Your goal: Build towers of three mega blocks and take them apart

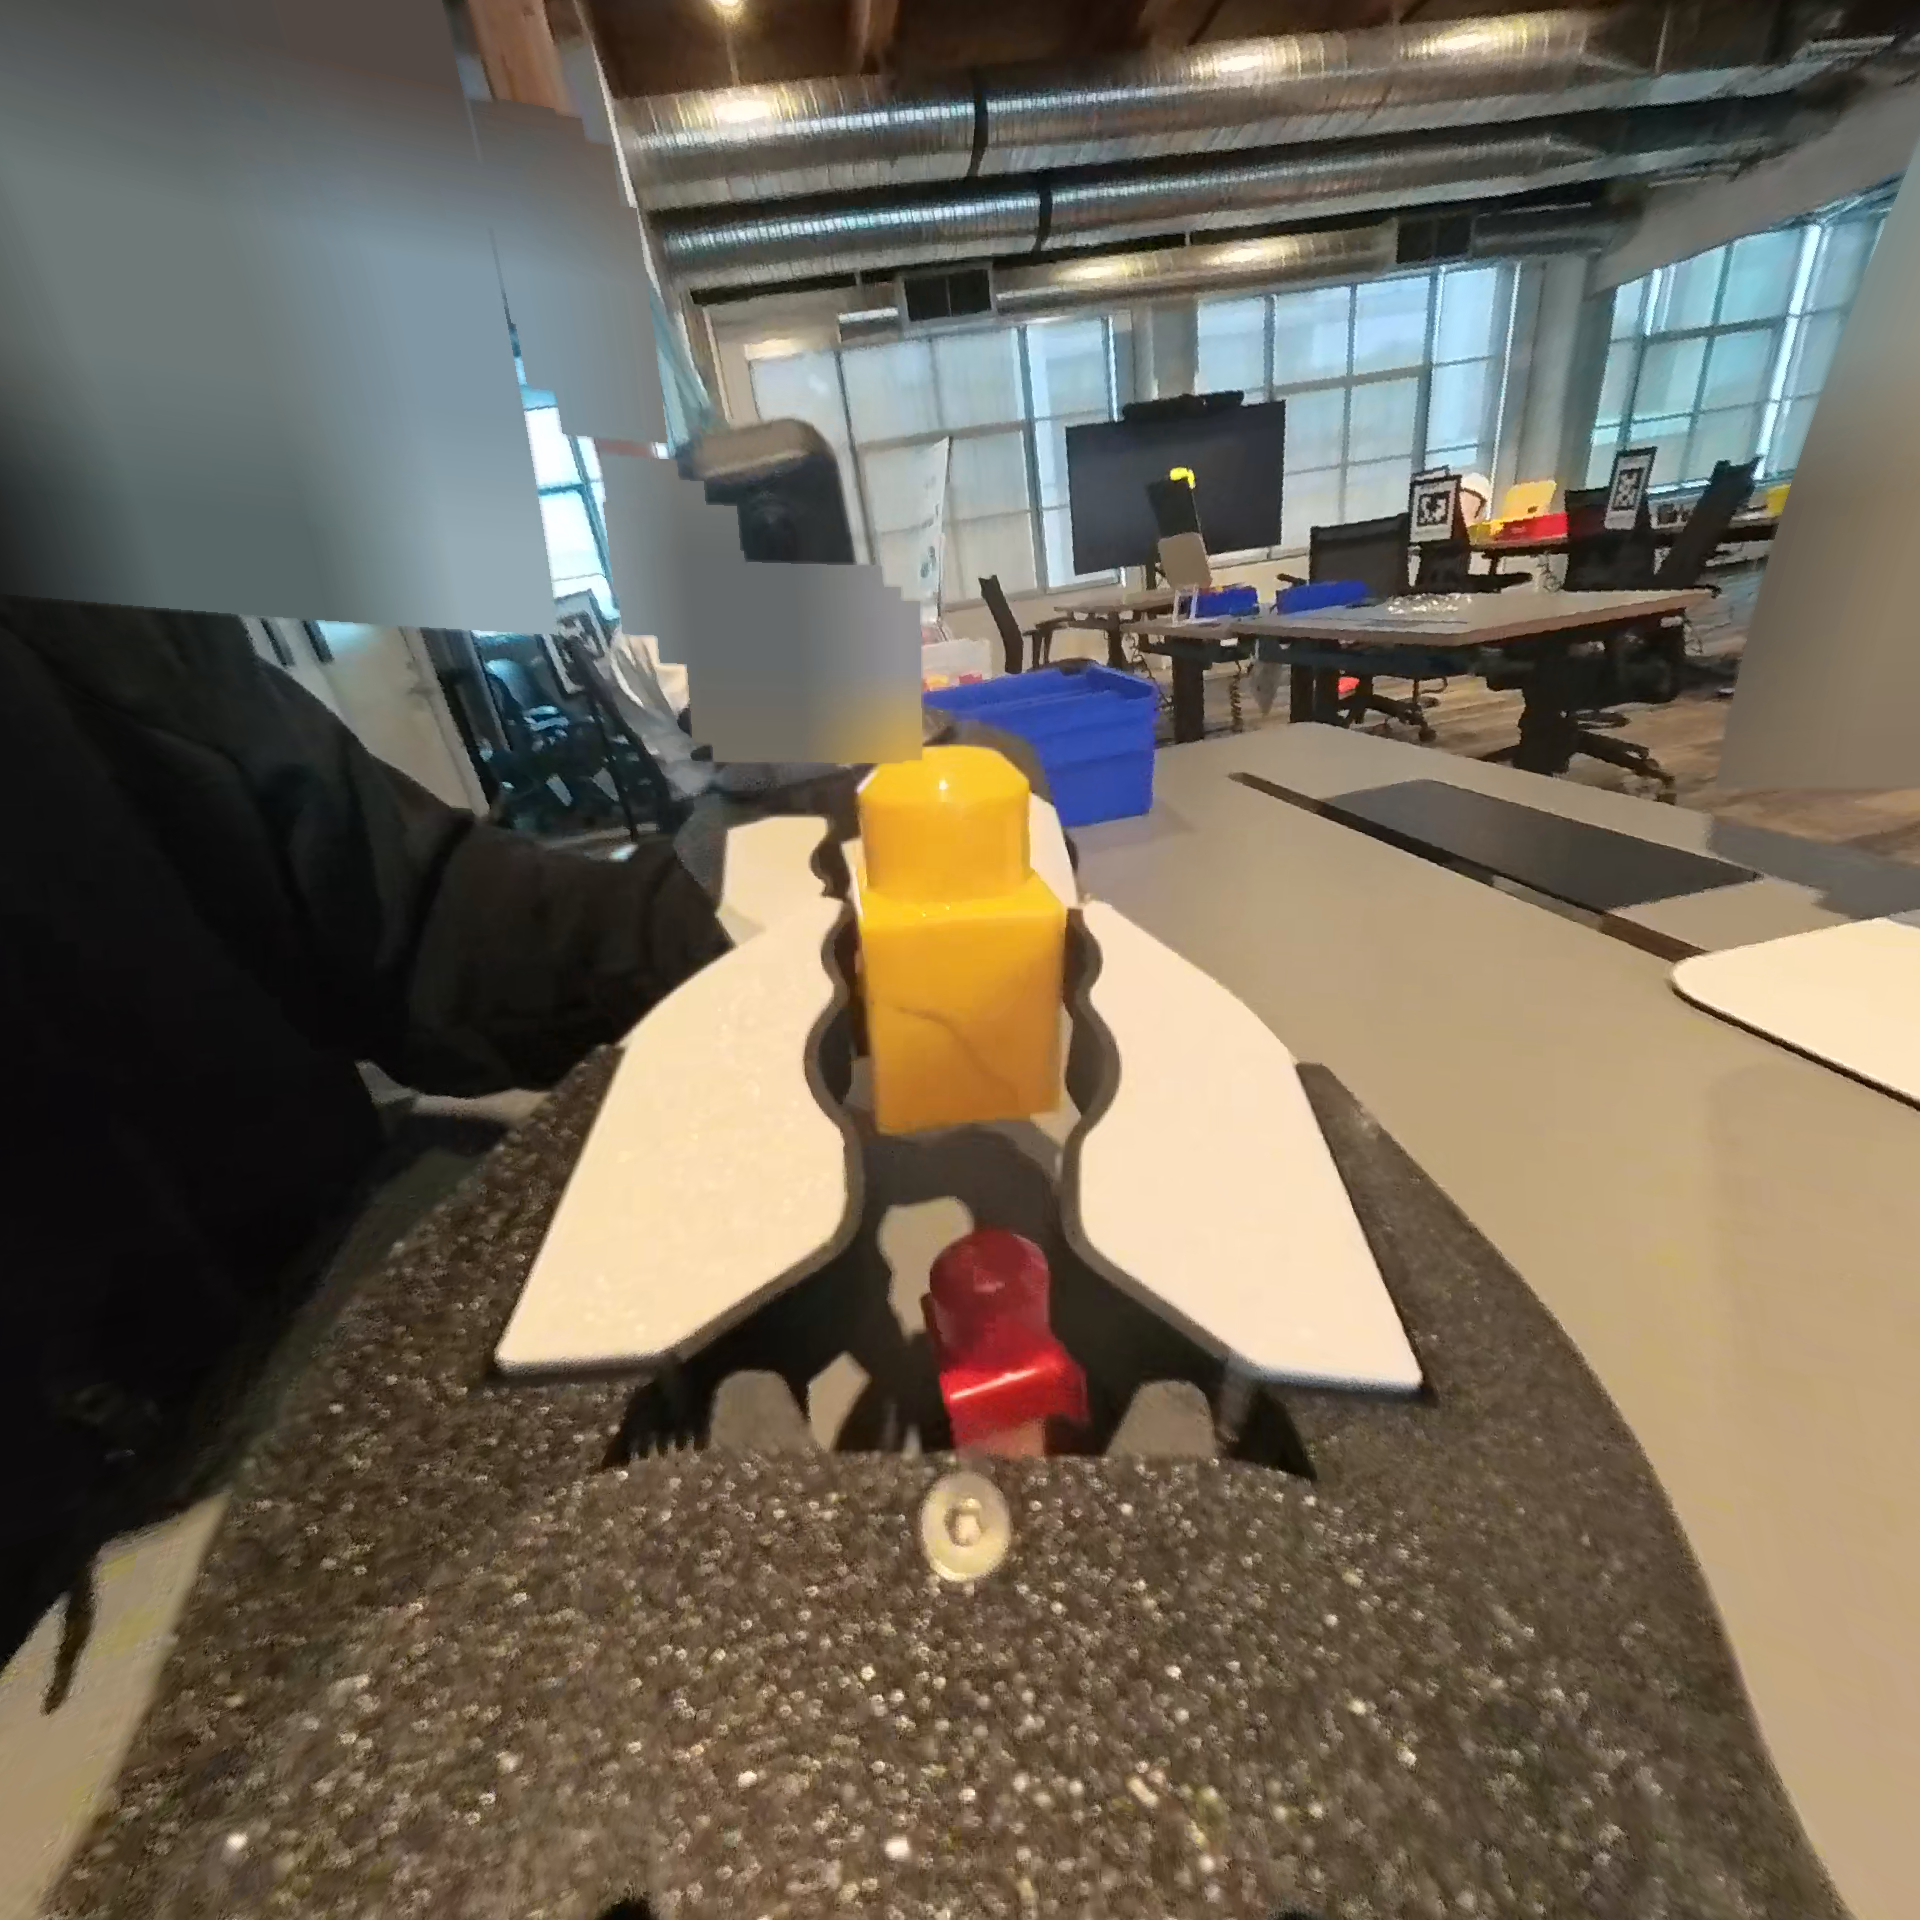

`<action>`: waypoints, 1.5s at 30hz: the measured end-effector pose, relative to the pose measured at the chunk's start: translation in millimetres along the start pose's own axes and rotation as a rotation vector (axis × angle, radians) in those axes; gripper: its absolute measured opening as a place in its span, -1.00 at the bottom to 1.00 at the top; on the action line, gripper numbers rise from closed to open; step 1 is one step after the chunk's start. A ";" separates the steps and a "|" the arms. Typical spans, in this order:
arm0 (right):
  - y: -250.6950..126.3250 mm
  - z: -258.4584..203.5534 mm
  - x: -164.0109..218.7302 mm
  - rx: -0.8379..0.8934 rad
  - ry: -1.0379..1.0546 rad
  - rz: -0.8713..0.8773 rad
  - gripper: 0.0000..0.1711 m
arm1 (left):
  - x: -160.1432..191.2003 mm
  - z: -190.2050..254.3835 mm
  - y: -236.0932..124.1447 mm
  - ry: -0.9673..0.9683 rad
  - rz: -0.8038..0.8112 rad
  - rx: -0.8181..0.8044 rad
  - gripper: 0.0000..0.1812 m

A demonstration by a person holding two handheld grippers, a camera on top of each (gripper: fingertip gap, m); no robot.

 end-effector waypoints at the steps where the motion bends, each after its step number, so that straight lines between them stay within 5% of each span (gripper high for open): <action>1: 0.5 1.3 1.9 0.015 -0.008 -0.016 -0.54 | 2.4 -1.6 -1.0 0.016 -0.006 -0.019 -0.61; 20: -8.1 10.7 28.9 0.015 -0.042 -0.228 -0.61 | 67.0 4.0 6.3 0.078 -0.271 -0.085 -0.62; 45: -2.6 6.9 62.3 -0.010 -0.054 -0.434 -0.65 | 76.5 3.9 8.0 -0.015 -0.353 0.051 -0.62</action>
Point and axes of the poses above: each gripper's, where its closed fingertips meet, y out along the fingers, x out of its underside, z = x × y across the jaws, the point moved 1 cm from there along -y, back along the fingers, and after that the axes turned 6 degrees about -z, right-handed, at the moved point
